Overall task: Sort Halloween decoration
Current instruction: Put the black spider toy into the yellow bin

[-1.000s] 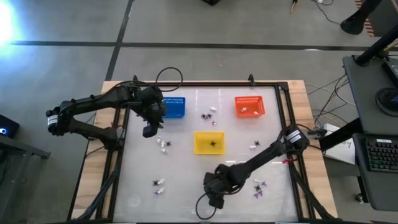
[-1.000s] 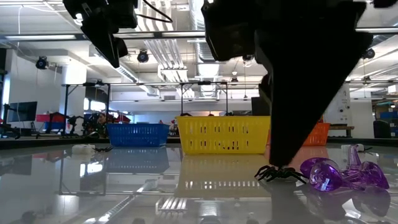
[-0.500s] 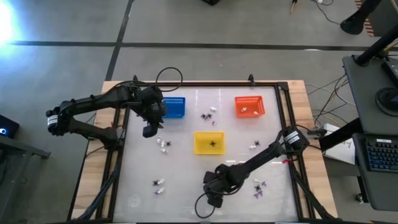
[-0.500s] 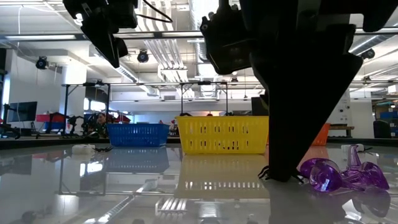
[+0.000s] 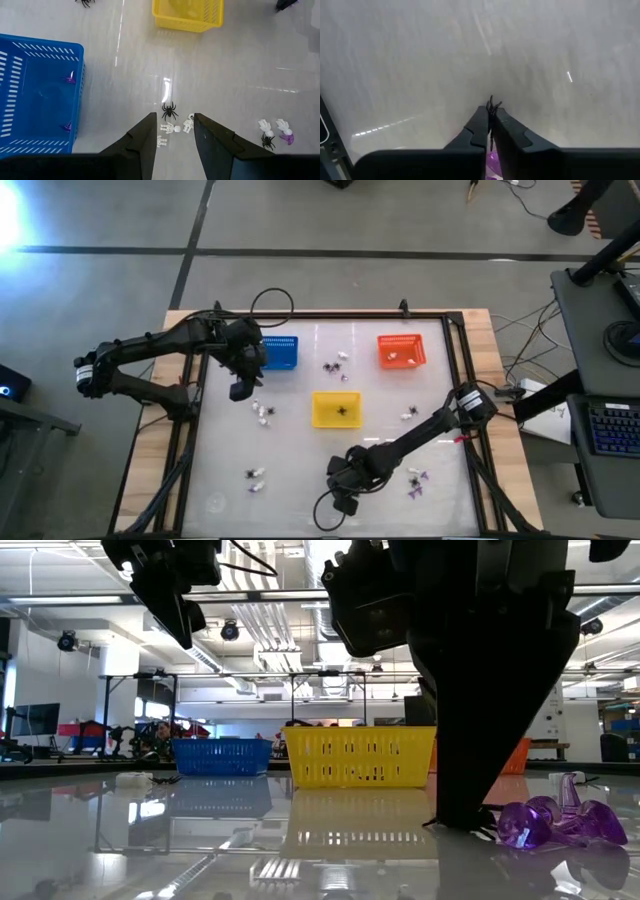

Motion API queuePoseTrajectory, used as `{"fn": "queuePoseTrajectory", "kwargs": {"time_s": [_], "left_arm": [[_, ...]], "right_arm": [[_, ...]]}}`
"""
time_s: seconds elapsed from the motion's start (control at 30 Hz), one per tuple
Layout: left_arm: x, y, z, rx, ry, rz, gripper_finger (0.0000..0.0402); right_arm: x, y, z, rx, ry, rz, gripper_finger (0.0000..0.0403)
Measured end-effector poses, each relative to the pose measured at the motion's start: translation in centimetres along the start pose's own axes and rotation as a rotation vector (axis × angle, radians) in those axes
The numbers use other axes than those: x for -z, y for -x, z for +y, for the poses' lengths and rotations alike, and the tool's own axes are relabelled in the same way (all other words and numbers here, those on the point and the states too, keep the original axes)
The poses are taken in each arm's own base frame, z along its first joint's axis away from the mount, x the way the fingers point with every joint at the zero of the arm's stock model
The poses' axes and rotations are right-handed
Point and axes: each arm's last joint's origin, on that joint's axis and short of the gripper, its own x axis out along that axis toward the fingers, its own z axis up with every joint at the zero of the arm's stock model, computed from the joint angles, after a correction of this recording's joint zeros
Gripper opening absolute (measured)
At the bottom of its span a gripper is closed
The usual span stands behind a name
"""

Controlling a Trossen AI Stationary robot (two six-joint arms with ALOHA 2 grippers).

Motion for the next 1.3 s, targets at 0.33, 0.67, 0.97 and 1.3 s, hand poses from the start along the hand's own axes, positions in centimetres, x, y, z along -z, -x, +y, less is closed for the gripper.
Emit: {"fn": "queuePoseTrajectory", "kwargs": {"time_s": [0.33,0.67,0.97,1.3], "left_arm": [[0.0,0.0,0.0,0.000,0.000,0.001,0.0112],[0.0,0.0,0.0,0.000,0.000,0.001,0.0112],[0.0,0.0,0.0,0.000,0.000,0.001,0.0112],[0.0,0.0,0.0,0.000,0.001,0.003,0.0112]], "right_arm": [[-0.7,1.0,0.6,-0.012,-0.008,-0.017,0.0008],[-3.0,3.3,0.3,0.015,-0.062,-0.053,0.0008],[-5.6,5.8,-0.7,0.070,-0.116,-0.074,0.0008],[-9.9,10.0,-4.2,0.196,-0.094,-0.109,0.0008]]}}
